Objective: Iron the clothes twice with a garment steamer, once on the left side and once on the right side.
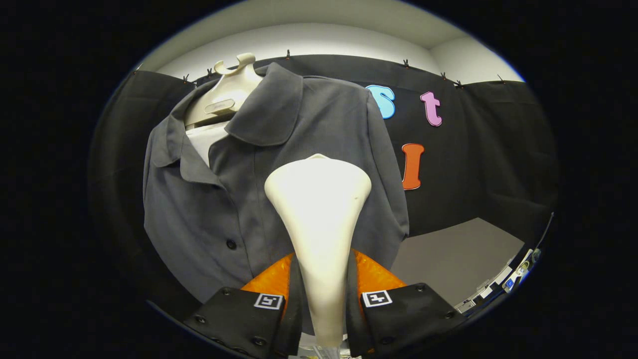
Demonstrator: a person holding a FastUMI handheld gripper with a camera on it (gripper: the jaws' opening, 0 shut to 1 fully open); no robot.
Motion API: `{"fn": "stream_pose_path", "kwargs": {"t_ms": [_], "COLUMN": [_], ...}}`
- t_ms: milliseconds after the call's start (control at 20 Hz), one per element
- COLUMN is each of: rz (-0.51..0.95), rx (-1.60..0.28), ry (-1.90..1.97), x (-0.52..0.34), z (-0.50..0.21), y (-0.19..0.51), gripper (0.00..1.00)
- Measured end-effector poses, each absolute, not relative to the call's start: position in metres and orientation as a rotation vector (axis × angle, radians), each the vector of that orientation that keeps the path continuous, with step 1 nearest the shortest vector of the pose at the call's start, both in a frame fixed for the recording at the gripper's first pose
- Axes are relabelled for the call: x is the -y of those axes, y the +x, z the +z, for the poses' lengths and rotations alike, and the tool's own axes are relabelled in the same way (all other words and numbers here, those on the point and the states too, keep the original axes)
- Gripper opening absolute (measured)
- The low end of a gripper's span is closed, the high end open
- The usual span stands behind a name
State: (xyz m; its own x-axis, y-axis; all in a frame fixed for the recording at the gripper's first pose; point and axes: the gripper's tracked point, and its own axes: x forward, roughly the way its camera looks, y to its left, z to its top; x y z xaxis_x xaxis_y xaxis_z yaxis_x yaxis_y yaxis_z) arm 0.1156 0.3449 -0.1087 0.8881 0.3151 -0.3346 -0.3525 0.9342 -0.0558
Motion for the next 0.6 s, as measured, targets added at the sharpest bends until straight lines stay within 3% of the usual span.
{"fn": "stream_pose_path", "kwargs": {"t_ms": [600], "rz": [0.336], "rx": [-0.416], "ry": [-0.171], "x": [-0.334], "z": [-0.178], "y": [0.104], "gripper": [0.44]}}
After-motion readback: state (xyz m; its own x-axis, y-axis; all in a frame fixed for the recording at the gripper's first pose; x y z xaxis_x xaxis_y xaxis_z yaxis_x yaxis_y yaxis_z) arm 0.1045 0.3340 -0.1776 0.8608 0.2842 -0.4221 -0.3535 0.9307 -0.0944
